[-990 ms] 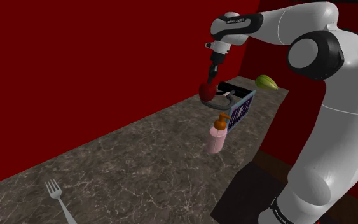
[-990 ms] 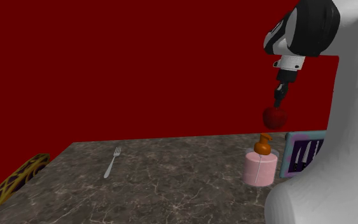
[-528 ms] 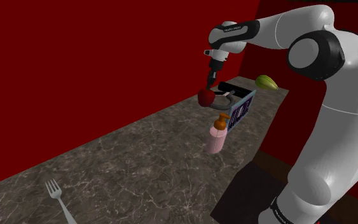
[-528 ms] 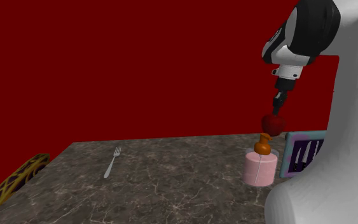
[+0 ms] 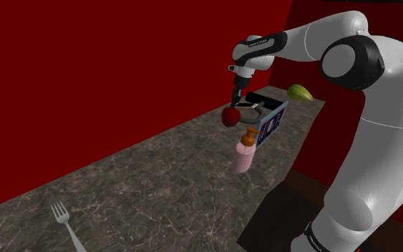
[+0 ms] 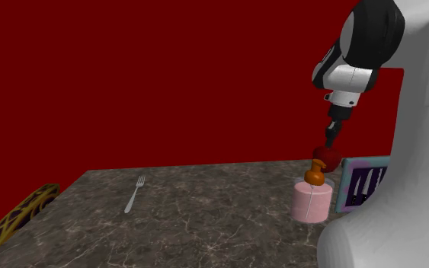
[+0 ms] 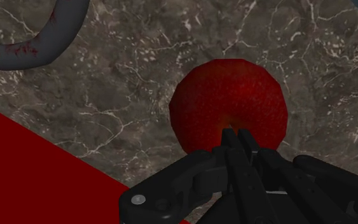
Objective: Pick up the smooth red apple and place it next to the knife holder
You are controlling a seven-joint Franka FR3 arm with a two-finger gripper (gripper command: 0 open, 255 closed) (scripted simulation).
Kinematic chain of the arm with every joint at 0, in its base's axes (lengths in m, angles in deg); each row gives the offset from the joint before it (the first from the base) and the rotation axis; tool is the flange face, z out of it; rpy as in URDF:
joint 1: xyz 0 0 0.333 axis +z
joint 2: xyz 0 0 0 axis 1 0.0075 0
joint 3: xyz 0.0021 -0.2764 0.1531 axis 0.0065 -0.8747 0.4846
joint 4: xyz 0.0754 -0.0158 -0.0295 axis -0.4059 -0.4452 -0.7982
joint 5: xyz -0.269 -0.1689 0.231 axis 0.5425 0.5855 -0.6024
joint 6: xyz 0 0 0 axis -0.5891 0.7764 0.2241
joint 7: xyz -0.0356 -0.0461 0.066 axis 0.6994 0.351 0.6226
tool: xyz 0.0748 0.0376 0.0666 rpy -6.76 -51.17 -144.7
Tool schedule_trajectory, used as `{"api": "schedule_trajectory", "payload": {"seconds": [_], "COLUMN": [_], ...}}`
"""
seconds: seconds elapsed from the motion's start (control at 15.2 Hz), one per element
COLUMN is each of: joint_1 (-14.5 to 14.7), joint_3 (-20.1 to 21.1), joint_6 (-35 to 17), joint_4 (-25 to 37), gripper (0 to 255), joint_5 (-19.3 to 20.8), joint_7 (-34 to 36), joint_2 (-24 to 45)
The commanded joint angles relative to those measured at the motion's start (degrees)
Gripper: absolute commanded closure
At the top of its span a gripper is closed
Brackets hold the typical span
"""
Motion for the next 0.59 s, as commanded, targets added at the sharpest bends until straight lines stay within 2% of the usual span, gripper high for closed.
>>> {"api": "schedule_trajectory", "payload": {"seconds": [0.0, 0.53], "joint_1": [0.01, 0.0], "joint_3": [0.04, 0.23], "joint_6": [-1.44, -6.76], "joint_4": [-1.07, -4.75], "gripper": [255, 255], "joint_5": [-0.15, -0.89], "joint_7": [-0.24, -1.23], "joint_2": [0.34, 2.08]}}
